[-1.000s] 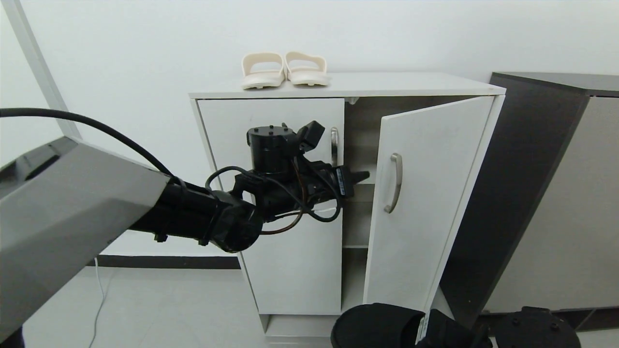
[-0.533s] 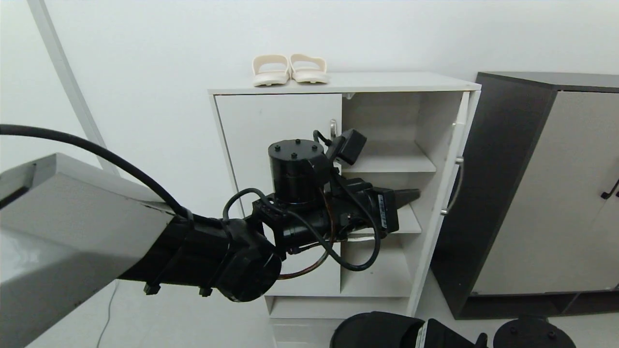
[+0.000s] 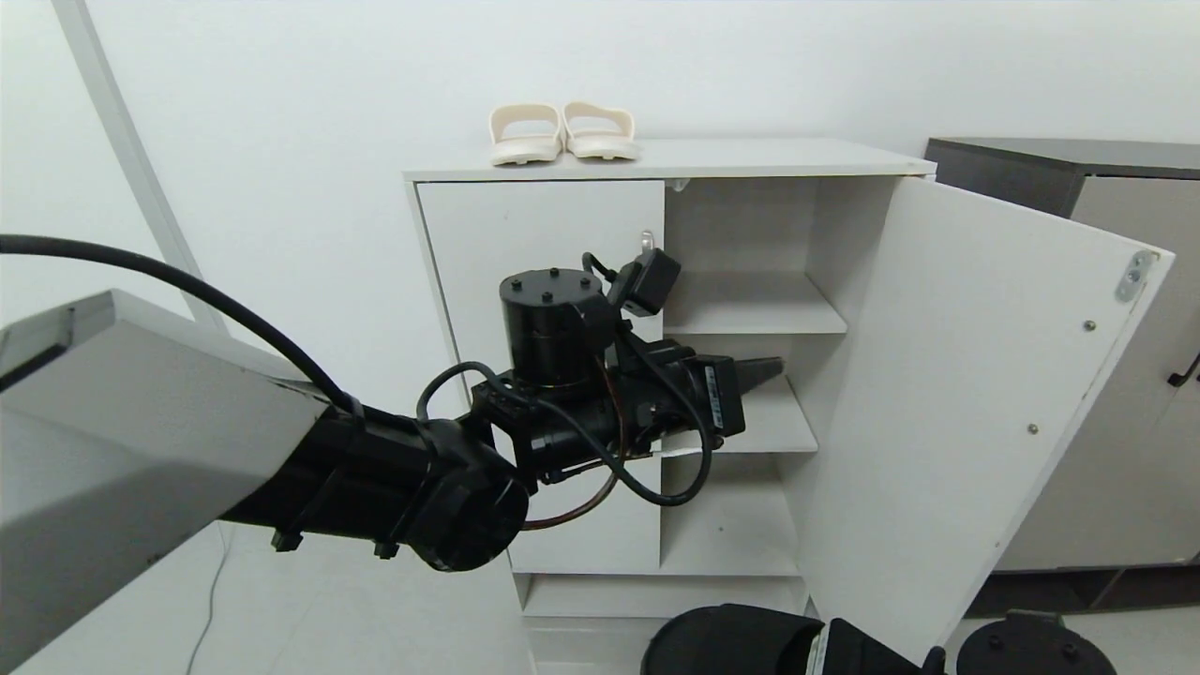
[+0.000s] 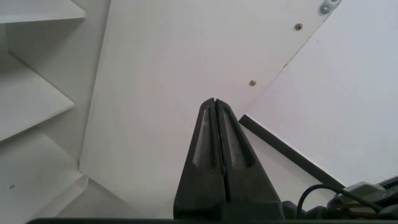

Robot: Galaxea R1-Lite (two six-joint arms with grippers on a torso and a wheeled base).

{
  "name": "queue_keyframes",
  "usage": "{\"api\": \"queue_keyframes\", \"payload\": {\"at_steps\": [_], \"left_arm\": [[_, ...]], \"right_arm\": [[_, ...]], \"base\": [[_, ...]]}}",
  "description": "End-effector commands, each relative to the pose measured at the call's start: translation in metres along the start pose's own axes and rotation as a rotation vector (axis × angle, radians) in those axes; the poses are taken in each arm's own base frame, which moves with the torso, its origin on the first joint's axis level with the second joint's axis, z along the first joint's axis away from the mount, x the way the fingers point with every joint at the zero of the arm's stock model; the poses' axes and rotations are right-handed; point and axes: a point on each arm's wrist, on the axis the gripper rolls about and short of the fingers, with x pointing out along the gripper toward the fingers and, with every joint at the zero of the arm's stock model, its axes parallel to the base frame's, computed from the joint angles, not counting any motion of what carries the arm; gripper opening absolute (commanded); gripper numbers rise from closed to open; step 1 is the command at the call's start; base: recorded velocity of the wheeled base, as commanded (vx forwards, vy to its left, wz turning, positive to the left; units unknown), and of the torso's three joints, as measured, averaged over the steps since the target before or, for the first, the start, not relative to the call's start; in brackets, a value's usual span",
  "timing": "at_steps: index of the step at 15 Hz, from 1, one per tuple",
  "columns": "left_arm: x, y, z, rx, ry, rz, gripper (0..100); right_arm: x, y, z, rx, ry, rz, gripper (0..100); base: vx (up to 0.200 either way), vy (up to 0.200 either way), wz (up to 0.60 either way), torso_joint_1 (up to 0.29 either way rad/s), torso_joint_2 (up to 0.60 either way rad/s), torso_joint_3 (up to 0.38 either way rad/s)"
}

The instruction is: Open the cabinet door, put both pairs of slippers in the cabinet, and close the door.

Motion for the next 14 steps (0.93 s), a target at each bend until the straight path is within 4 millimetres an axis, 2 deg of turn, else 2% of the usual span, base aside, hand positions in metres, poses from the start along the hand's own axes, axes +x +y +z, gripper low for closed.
{"api": "queue_keyframes", "payload": {"at_steps": [1, 4, 6, 7, 8, 10, 11, 12, 13, 14], "left_arm": [[-0.005, 0.002, 0.007, 0.006, -0.017, 0.01, 0], [-0.018, 0.005, 0.019, 0.018, -0.052, 0.042, 0], [-0.04, 0.003, 0.029, 0.025, -0.078, 0.085, 0], [-0.06, -0.003, 0.037, 0.038, -0.099, 0.101, 0], [-0.091, -0.012, 0.046, 0.054, -0.133, 0.128, 0], [-0.142, -0.02, 0.055, 0.069, -0.183, 0.203, 0], [-0.16, -0.022, 0.055, 0.076, -0.201, 0.238, 0], [-0.19, -0.03, 0.052, 0.087, -0.227, 0.289, 0], [-0.208, -0.037, 0.05, 0.105, -0.248, 0.316, 0], [-0.236, -0.049, 0.043, 0.163, -0.264, 0.379, 0]], "right_arm": [[0.0, 0.0, 0.0, 0.0, 0.001, 0.0, 0], [0.0, 0.0, 0.0, 0.0, 0.001, -0.001, 0], [0.004, -0.001, -0.001, 0.002, 0.01, -0.007, 0], [0.006, -0.004, 0.001, 0.008, -0.006, -0.025, 0], [0.013, -0.013, 0.005, 0.025, -0.037, -0.083, 0], [0.028, -0.031, 0.011, 0.055, -0.087, -0.208, 0], [0.034, -0.038, 0.013, 0.064, -0.108, -0.258, 0], [0.043, -0.047, 0.017, 0.079, -0.148, -0.339, 0], [0.05, -0.052, 0.021, 0.098, -0.18, -0.394, 0], [0.061, -0.059, 0.029, 0.135, -0.229, -0.48, 0]], "base": [[0.0, 0.0, 0.0, 0.0, 0.0, 0.0], [0.0, 0.0, 0.0, 0.0, 0.0, 0.0], [0.0, 0.0, 0.0, 0.0, 0.0, 0.0], [0.0, 0.0, 0.0, 0.0, 0.0, 0.0], [0.0, 0.0, 0.0, 0.0, 0.0, 0.0], [0.0, 0.0, 0.0, 0.0, 0.0, 0.0], [0.0, 0.0, 0.0, 0.0, 0.0, 0.0], [0.0, 0.0, 0.0, 0.0, 0.0, 0.0], [0.0, 0.0, 0.0, 0.0, 0.0, 0.0], [0.0, 0.0, 0.0, 0.0, 0.0, 0.0]]}}
